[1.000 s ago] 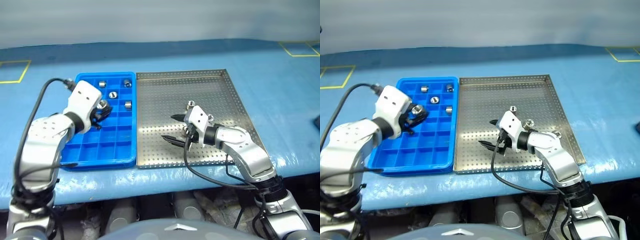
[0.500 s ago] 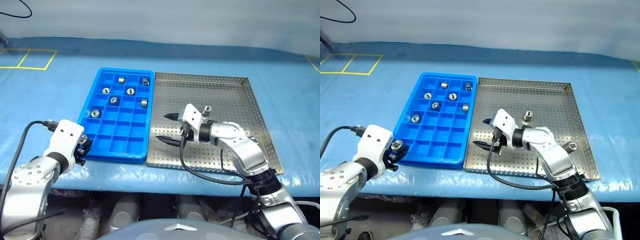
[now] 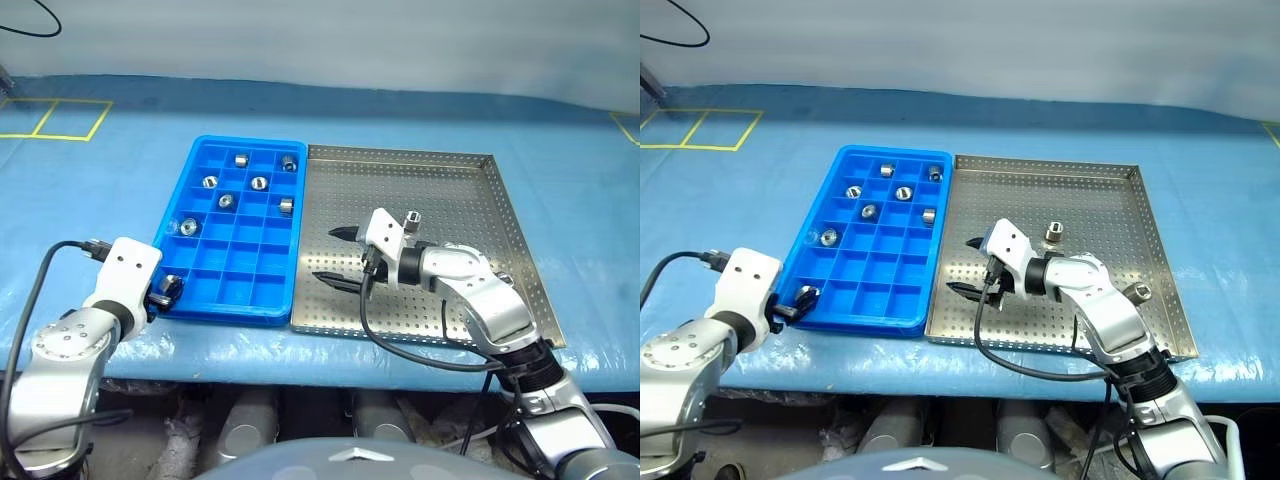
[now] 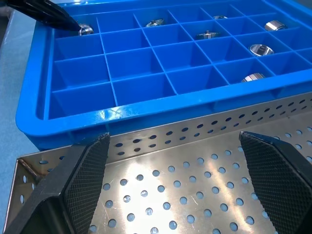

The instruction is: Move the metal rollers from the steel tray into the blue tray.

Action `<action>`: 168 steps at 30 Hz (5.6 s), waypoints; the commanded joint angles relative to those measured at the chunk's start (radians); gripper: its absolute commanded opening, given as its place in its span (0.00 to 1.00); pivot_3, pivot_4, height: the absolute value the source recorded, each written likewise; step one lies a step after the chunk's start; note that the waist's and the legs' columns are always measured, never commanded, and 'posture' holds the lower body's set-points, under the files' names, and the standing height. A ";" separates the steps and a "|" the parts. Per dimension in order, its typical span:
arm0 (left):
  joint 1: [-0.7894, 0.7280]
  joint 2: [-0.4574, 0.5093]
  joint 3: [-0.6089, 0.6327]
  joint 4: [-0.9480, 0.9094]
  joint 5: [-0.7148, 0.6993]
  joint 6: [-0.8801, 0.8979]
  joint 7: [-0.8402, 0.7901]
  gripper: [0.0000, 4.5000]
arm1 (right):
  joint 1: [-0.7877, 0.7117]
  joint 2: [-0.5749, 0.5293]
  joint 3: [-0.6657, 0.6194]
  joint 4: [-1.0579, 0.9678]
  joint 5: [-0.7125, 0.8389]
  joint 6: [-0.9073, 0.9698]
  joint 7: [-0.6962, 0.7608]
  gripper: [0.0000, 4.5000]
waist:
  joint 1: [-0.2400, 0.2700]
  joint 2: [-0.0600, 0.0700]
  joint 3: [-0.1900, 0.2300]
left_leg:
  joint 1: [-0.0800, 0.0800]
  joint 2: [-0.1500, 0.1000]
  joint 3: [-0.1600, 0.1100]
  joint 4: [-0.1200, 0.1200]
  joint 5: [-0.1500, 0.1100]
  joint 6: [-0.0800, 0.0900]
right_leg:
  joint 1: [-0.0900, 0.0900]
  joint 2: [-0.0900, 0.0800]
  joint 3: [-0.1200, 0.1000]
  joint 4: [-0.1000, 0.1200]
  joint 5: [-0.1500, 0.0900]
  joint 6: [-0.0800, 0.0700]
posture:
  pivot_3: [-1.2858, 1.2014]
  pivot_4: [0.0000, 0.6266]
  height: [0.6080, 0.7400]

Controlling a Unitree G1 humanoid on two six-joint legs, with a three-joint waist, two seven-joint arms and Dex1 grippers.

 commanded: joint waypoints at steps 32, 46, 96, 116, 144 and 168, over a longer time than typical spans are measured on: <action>-0.729 -0.271 -0.721 0.956 0.038 -0.867 -0.470 0.92 | 0.333 -0.164 -0.269 -0.350 -0.047 0.180 -0.253 1.00 | -0.170 -0.001 -0.001 | 0.002 -0.001 0.015 0.001 -0.002 0.008 | -0.001 0.002 0.015 -0.002 0.001 0.012 | 0.39 0.24 1.00; -0.791 -0.360 -0.729 1.214 0.111 -0.925 -0.482 0.92 | 0.323 -0.139 -0.238 -0.348 -0.054 0.167 -0.275 1.00 | -0.237 -0.001 -0.001 | 0.002 -0.001 0.019 0.001 -0.002 0.010 | -0.001 0.002 0.020 -0.002 0.002 0.016 | 0.39 0.24 1.00; -0.400 -0.032 -0.234 0.308 0.089 -0.367 -0.250 0.42 | 0.096 -0.052 -0.033 -0.149 -0.048 0.049 -0.124 1.00 | -0.169 -0.003 0.000 | 0.003 0.000 0.020 0.000 -0.002 0.011 | -0.003 0.002 0.021 -0.001 0.004 0.016 | 0.49 0.24 1.00; -0.245 -0.008 -0.203 0.233 0.056 -0.195 -0.094 0.42 | 0.027 -0.038 -0.010 -0.079 -0.065 0.012 -0.073 1.00 | -0.011 -0.004 0.001 | -0.001 -0.003 0.008 0.000 -0.001 0.006 | -0.003 -0.003 0.009 -0.002 0.004 0.007 | 0.51 0.24 1.00; -0.190 -0.096 -0.249 0.199 -0.185 -0.657 -0.270 0.92 | -0.120 0.150 -0.244 0.182 -0.161 0.111 -0.523 1.00 | -0.024 -0.001 0.000 | -0.002 -0.007 0.006 0.000 0.002 0.004 | -0.003 -0.008 0.007 -0.001 0.004 0.006 | 0.50 0.24 1.00; -0.224 -0.066 -0.289 0.245 -0.205 -0.735 -0.295 0.93 | -0.179 0.210 -0.319 0.445 -0.157 0.141 -0.618 0.72 | -0.057 0.001 0.000 | -0.002 -0.007 0.007 0.000 0.001 0.007 | -0.003 -0.005 0.008 -0.001 0.004 0.006 | 0.49 0.24 1.00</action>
